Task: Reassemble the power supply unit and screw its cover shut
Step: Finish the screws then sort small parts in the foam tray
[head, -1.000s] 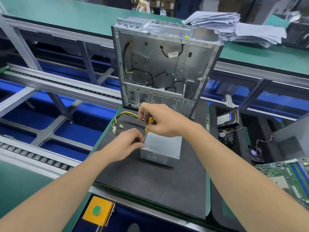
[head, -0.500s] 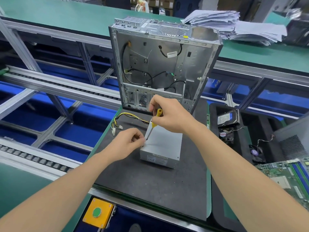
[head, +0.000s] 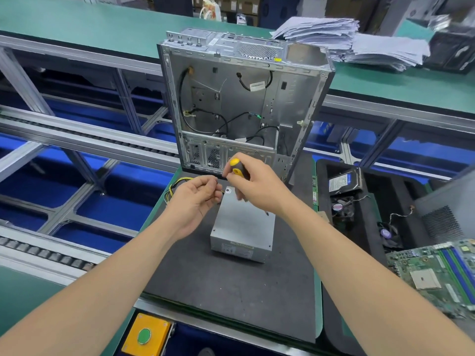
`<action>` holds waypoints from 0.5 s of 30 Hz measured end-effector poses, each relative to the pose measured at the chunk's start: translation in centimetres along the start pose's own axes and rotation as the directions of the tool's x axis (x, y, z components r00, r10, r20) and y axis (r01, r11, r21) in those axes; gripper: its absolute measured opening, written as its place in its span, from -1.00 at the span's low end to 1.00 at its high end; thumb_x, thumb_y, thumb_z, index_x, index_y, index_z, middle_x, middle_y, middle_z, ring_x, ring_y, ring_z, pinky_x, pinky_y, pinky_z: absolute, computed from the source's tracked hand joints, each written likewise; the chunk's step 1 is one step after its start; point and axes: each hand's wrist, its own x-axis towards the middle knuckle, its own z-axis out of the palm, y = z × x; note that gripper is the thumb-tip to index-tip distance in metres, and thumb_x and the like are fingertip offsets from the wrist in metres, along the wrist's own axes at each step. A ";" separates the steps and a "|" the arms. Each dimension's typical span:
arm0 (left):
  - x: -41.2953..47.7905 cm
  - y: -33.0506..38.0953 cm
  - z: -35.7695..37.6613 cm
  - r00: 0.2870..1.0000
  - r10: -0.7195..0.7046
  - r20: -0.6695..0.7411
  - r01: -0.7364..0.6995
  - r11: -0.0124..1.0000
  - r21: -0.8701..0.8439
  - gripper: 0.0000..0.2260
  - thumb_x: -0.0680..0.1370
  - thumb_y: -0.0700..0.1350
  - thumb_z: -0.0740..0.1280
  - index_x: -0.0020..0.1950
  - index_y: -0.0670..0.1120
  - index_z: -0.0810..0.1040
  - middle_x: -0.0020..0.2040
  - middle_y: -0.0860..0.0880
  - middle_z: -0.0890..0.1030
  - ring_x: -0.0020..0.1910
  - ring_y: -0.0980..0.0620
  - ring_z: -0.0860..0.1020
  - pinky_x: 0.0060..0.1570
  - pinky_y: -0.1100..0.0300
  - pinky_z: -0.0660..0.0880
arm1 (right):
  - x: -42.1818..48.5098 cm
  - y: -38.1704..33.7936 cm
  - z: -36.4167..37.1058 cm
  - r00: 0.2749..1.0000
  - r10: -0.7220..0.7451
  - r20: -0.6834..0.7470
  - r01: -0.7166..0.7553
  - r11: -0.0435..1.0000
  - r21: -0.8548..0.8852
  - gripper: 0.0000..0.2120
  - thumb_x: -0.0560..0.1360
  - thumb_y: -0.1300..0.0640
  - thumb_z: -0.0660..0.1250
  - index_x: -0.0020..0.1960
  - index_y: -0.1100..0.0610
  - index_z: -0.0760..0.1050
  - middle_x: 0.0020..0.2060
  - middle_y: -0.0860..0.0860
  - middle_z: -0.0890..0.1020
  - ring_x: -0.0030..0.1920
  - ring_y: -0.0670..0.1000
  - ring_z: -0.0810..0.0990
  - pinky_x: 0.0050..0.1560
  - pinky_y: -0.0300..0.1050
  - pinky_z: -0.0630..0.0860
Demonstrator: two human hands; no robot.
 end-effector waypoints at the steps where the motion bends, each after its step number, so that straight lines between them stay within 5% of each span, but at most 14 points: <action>1: 0.3 0.0 0.3 1.000 -0.009 0.013 0.009 1.000 -0.022 -0.81 0.59 -0.16 0.34 0.12 -0.24 0.60 -0.13 -0.07 0.65 -0.21 0.09 0.57 -0.09 0.28 0.59 | -0.2 0.2 0.0 1.000 -0.015 0.001 0.015 1.000 0.004 -0.92 0.60 0.13 0.35 0.01 -0.05 0.55 -0.28 -0.13 0.63 -0.26 -0.01 0.61 -0.13 -0.01 0.58; 6: 1.8 -0.2 1.9 0.995 -0.055 0.080 0.057 0.998 -0.022 -0.65 0.60 0.01 0.34 0.28 -0.17 0.65 -0.10 -0.07 0.60 -0.23 0.13 0.53 -0.12 0.29 0.55 | -1.0 1.3 -0.6 0.996 -0.050 -0.078 0.053 0.998 0.035 -0.80 0.51 0.07 0.54 0.10 -0.07 0.65 -0.14 -0.13 0.70 -0.09 -0.08 0.64 -0.04 -0.18 0.57; 9: 2.4 -0.4 3.3 0.987 -0.093 0.134 0.089 0.995 0.036 -0.62 0.58 0.06 0.35 0.22 -0.20 0.66 -0.09 -0.05 0.61 -0.26 0.15 0.52 -0.14 0.30 0.54 | -1.4 2.2 -1.1 0.978 -0.043 -0.203 0.050 0.998 0.032 -0.84 0.50 0.13 0.56 0.06 -0.01 0.70 -0.24 -0.13 0.64 -0.20 -0.14 0.57 -0.14 -0.27 0.45; 13: 3.1 -0.9 5.7 0.987 -0.072 0.141 0.060 0.994 0.088 -0.52 0.61 0.03 0.33 0.28 -0.37 0.55 0.06 -0.22 0.55 -0.17 0.07 0.49 -0.12 0.30 0.53 | -2.2 3.7 -2.1 0.942 -0.022 -0.336 0.056 0.994 0.092 -0.87 0.46 0.19 0.60 0.00 0.05 0.75 -0.19 0.03 0.64 -0.17 0.07 0.62 -0.15 0.04 0.57; 15: 3.4 -1.1 7.0 0.987 -0.050 0.153 0.031 0.992 0.124 -0.59 0.64 0.02 0.29 0.17 -0.35 0.57 0.12 -0.25 0.47 -0.13 0.02 0.45 -0.13 0.28 0.50 | -2.8 4.4 -2.6 0.927 0.014 -0.375 0.075 0.972 0.223 -0.87 0.46 0.24 0.59 -0.01 0.09 0.75 -0.15 0.11 0.66 -0.12 0.14 0.67 -0.13 0.04 0.64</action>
